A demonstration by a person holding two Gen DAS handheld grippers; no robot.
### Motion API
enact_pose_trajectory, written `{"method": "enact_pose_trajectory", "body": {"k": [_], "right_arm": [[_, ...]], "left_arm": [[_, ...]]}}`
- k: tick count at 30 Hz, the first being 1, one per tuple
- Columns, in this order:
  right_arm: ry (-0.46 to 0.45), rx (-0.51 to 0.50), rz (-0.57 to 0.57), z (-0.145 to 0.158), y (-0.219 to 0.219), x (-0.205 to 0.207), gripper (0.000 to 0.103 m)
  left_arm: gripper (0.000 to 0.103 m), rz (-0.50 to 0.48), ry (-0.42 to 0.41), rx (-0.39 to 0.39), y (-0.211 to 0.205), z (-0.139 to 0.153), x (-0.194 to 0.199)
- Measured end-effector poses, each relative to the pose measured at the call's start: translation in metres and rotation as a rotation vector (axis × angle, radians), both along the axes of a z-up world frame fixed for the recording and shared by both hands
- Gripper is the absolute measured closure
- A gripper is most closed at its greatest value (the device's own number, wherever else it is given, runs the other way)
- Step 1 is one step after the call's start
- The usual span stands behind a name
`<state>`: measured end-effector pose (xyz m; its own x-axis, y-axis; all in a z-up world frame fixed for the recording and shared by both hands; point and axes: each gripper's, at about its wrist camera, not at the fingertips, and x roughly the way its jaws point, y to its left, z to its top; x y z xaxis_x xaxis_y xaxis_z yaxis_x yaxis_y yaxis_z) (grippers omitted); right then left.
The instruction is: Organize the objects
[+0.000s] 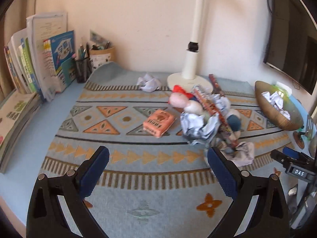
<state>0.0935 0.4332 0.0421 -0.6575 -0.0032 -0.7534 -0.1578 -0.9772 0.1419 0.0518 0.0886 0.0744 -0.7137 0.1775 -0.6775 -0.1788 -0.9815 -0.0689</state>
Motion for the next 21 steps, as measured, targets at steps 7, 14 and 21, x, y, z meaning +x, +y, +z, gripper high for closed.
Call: {"method": "enact_pose_trajectory", "body": {"k": [7,14,21], "right_arm": [[-0.038,-0.076,0.000,-0.008,0.012,-0.002,0.012],[-0.040,-0.069,0.000,-0.008,0.010,-0.003,0.012],[-0.045,-0.066,0.001,-0.009,0.009,-0.004,0.010]], "left_arm": [[0.004,0.113,-0.140,0.122,-0.034,-0.051,-0.028],[0.003,0.110,-0.172,0.144,-0.033,-0.058,-0.028],[0.003,0.104,-0.172,0.096,-0.024,-0.060,-0.027]]}}
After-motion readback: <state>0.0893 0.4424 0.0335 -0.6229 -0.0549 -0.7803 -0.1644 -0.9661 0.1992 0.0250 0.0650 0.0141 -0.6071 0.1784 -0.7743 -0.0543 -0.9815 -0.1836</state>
